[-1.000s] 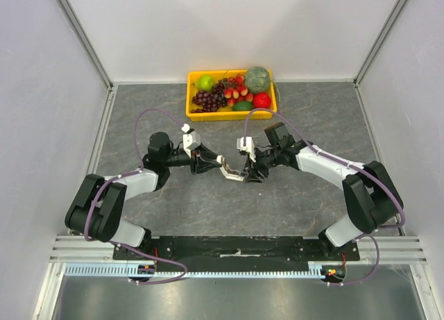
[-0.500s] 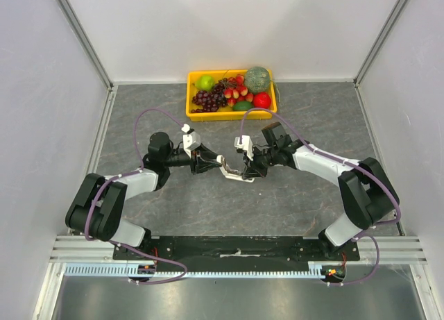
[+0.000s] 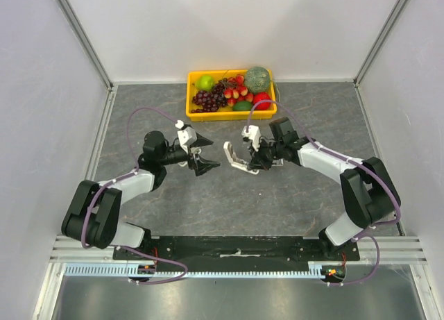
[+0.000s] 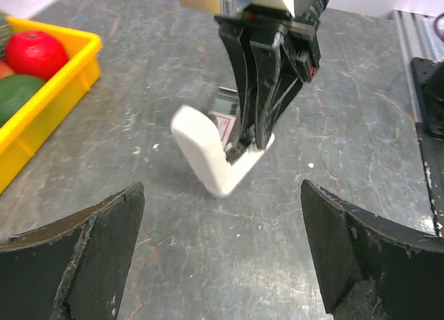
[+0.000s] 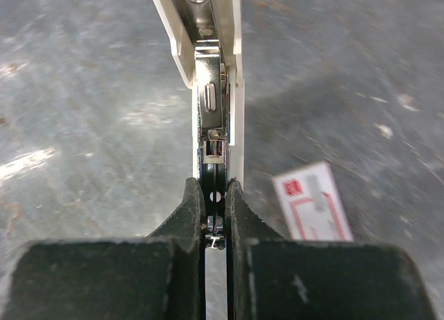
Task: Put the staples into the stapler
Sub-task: Place the stapler at the center of the board.
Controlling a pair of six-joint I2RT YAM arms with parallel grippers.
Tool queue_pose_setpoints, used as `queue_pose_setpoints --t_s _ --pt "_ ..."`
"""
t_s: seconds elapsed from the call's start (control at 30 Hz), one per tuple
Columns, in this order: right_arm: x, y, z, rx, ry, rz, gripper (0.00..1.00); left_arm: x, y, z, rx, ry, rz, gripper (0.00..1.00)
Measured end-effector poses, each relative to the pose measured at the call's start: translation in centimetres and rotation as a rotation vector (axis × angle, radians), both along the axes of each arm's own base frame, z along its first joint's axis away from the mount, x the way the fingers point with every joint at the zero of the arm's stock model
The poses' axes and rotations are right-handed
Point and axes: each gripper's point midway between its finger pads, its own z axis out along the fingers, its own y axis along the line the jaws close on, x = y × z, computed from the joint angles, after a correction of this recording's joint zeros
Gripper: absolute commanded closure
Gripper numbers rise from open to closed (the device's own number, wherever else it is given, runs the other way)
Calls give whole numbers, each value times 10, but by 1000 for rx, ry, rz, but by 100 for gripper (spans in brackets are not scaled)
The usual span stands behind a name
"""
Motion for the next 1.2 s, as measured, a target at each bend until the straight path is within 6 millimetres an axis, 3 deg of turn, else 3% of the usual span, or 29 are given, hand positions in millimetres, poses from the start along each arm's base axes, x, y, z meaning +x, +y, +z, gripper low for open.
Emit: queue_pose_setpoints --t_s 0.23,0.37,0.57,0.77,0.97,1.2 --pt "66 -56 12 -20 -80 -314 100 31 23 28 66 -62 163 0" --pt "86 -72 17 -45 -138 -417 100 46 36 37 154 -133 246 0" --pt "103 -91 14 -90 -177 -525 100 63 65 1 335 -84 350 0" --pt "116 -118 4 -116 -167 -624 100 63 82 -39 462 -6 367 0" --pt "120 -126 -5 -129 -154 -654 100 65 88 -59 531 31 352 0" --pt "120 -134 -35 -163 -91 -671 100 61 93 -72 573 56 336 0"
